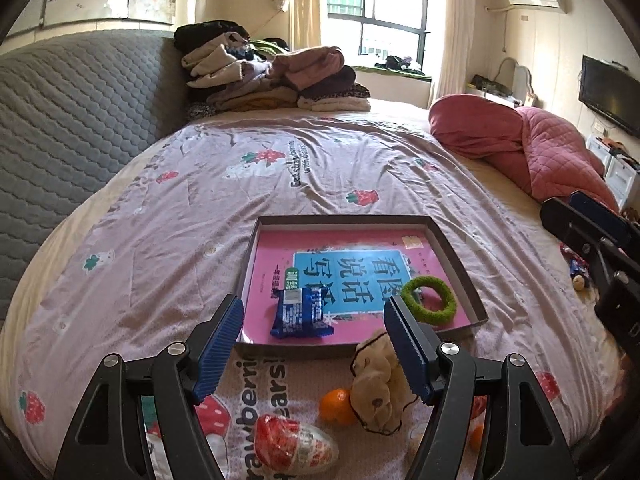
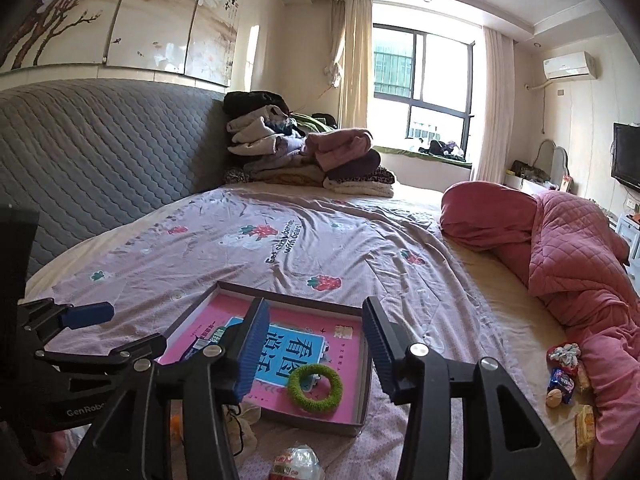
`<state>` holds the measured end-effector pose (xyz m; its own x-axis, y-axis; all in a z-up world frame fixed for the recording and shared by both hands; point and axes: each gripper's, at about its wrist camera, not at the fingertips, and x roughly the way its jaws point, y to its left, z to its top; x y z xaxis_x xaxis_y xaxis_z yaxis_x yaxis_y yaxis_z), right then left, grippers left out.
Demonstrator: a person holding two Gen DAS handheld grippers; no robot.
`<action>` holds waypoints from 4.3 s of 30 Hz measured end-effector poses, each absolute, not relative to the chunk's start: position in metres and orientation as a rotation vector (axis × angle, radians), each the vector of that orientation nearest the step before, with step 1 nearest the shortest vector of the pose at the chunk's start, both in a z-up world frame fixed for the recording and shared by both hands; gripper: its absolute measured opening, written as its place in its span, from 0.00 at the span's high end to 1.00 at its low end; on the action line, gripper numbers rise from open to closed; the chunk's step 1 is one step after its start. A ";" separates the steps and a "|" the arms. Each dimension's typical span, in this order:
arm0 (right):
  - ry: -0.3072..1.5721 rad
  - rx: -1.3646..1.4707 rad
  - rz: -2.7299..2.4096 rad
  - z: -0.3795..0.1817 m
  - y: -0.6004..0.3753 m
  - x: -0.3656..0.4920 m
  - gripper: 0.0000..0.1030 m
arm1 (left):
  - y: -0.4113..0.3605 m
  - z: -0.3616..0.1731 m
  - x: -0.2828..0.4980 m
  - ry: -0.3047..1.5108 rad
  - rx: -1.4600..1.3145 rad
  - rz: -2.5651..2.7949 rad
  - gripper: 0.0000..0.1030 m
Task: Organize objects
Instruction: 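Withdraw both tools from the tray back toward the remaining objects, then grasp the red-and-white wrapped package with the left tool while the right tool grasps a mandarin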
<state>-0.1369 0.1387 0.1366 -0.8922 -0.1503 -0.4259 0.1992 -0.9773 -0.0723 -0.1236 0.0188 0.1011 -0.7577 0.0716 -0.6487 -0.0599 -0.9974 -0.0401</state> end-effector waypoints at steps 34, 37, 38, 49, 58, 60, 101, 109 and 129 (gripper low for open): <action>0.121 0.858 -2.877 0.061 0.167 -0.058 0.44 | -0.013 0.052 -0.059 0.000 -1.144 2.826 0.26; 0.130 0.879 -2.879 0.056 0.166 -0.053 0.44 | -0.014 0.045 -0.059 -0.002 -1.174 2.816 0.26; 0.131 0.883 -2.881 0.055 0.165 -0.051 0.44 | -0.014 0.043 -0.058 0.006 -1.177 2.820 0.26; 0.132 0.961 -2.857 0.037 0.165 -0.041 0.44 | -0.009 0.021 -0.049 0.034 -1.235 2.765 0.26; 0.113 1.021 -2.851 0.024 0.170 -0.041 0.43 | 0.002 0.003 -0.045 0.068 -1.274 2.736 0.26; 0.111 1.031 -2.847 0.021 0.171 -0.041 0.43 | 0.005 -0.002 -0.044 0.087 -1.283 2.733 0.26; 0.080 1.233 -2.732 -0.042 0.172 -0.078 0.46 | -0.001 -0.046 -0.093 0.055 -1.312 2.769 0.25; 0.093 1.212 -2.698 -0.041 0.166 -0.075 0.62 | -0.009 -0.046 -0.093 -0.014 -1.297 2.746 0.26; 0.062 1.040 -2.749 -0.017 0.169 -0.064 0.62 | -0.006 -0.029 -0.069 -0.039 -1.200 2.716 0.26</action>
